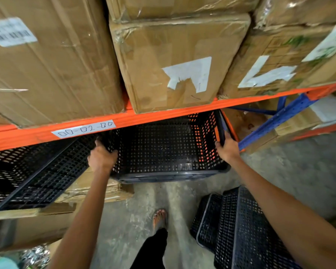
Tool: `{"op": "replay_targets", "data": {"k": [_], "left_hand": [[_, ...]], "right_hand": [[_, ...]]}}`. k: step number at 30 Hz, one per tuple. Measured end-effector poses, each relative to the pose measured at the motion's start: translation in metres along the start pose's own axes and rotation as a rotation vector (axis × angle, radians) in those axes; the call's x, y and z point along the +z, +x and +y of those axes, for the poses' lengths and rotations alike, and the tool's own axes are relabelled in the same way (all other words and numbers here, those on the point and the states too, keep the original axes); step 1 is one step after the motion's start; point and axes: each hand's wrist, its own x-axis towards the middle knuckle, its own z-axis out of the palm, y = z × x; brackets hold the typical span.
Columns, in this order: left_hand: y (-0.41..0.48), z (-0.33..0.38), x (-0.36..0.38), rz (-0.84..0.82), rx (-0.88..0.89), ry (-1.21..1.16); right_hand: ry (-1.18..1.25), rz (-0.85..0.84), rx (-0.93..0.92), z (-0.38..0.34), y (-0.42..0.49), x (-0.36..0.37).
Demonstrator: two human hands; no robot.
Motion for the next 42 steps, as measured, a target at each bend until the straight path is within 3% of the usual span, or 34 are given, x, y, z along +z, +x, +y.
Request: {"op": "replay_targets", "data": {"k": [4, 8, 15, 18, 24, 32, 38, 42], "left_hand": [[0.042, -0.008, 0.001, -0.209, 0.013, -0.071], [0.012, -0.017, 0.002, -0.221, 0.019, -0.184], [-0.123, -0.082, -0.013, -0.232, 0.020, -0.240], [-0.198, -0.129, -0.014, -0.245, -0.090, -0.194], [-0.312, -0.235, 0.007, -0.296, -0.310, -0.332], [-0.347, -0.363, 0.068, -0.445, -0.470, -0.201], [-0.318, -0.447, 0.164, -0.562, -0.502, -0.185], [-0.280, -0.487, 0.241, -0.525, -0.546, -0.282]], "right_hand": [[0.028, -0.042, 0.086, -0.003, 0.010, 0.001], [0.055, 0.044, 0.144, 0.016, -0.022, 0.012], [0.098, 0.080, 0.098, 0.091, -0.130, 0.017], [0.051, 0.008, 0.045, 0.119, -0.181, 0.017], [0.026, -0.203, 0.012, 0.136, -0.273, 0.048], [-0.087, -0.441, 0.076, 0.148, -0.348, 0.150], [-0.103, -0.518, 0.108, 0.165, -0.361, 0.258], [-0.110, -0.475, 0.059, 0.178, -0.338, 0.350]]}}
